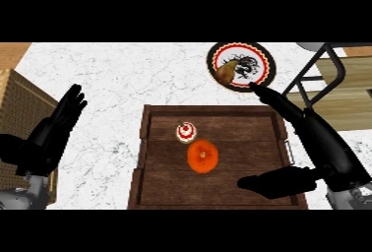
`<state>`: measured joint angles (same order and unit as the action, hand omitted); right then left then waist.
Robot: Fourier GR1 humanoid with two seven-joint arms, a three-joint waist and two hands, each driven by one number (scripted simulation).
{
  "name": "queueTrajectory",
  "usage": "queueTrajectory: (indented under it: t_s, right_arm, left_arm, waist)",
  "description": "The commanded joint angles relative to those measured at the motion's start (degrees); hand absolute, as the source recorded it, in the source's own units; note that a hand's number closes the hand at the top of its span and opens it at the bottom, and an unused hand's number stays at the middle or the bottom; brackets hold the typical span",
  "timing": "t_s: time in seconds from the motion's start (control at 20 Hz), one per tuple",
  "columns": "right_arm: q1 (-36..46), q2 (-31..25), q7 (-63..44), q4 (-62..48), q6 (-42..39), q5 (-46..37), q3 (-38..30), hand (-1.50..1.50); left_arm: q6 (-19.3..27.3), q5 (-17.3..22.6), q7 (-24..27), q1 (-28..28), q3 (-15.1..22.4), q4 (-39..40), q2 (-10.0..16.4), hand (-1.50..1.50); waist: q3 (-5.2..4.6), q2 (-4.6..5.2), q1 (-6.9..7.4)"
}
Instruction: Pick the squash from the tray and place it in the tiered shelf
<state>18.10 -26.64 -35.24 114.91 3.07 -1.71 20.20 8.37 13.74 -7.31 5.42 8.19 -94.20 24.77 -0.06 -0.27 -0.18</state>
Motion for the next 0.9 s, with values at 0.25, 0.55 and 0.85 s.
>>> queueTrajectory:
  t_s: [0.25,0.55,0.85]
  right_arm:
    - [11.4,1.9,-20.3,2.3,-8.8,-4.4,7.2,-1.5]
    - [16.7,7.4,-23.9,-4.8,-13.2,-6.4,7.3,-1.5]
    - [18.4,8.7,-25.3,-11.9,-16.3,-11.4,12.6,-1.5]
  left_arm:
    - [-2.9,-0.1,1.7,2.2,-3.1,3.6,-0.5,0.0]
    - [-3.6,-1.3,-0.1,-1.0,-3.5,-0.5,-1.5,0.0]
    - [-1.4,-3.9,-1.7,0.9,-1.9,0.5,-3.9,0.0]
  waist:
    - [-0.01,0.26,0.4]
    - [0.03,0.25,0.58]
    - [0.04,0.31,0.39]
